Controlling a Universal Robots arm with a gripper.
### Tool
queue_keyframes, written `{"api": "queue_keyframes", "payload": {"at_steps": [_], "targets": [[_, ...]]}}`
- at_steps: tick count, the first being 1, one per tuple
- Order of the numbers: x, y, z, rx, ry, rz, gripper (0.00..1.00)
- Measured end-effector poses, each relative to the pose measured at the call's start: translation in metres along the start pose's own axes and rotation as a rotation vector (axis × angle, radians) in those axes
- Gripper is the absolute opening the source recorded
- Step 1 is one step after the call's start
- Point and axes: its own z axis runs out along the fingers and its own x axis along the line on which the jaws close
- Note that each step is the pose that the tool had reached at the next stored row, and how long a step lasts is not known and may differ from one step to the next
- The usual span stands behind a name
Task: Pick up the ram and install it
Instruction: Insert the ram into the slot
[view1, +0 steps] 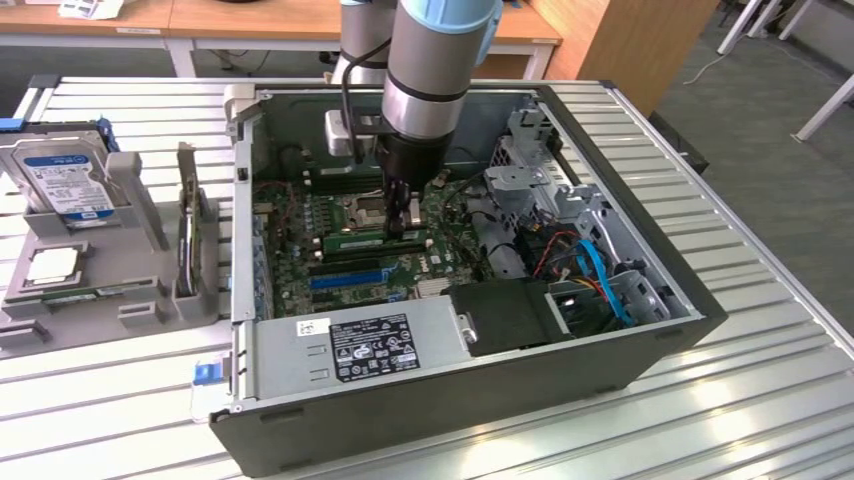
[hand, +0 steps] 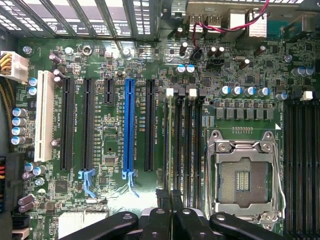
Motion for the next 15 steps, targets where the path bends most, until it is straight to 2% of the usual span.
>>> {"api": "queue_keyframes", "payload": {"at_steps": [15], "targets": [[0.0001,-0.0002,0.0026,0.0,-0.0018,0.0,0.12]]}}
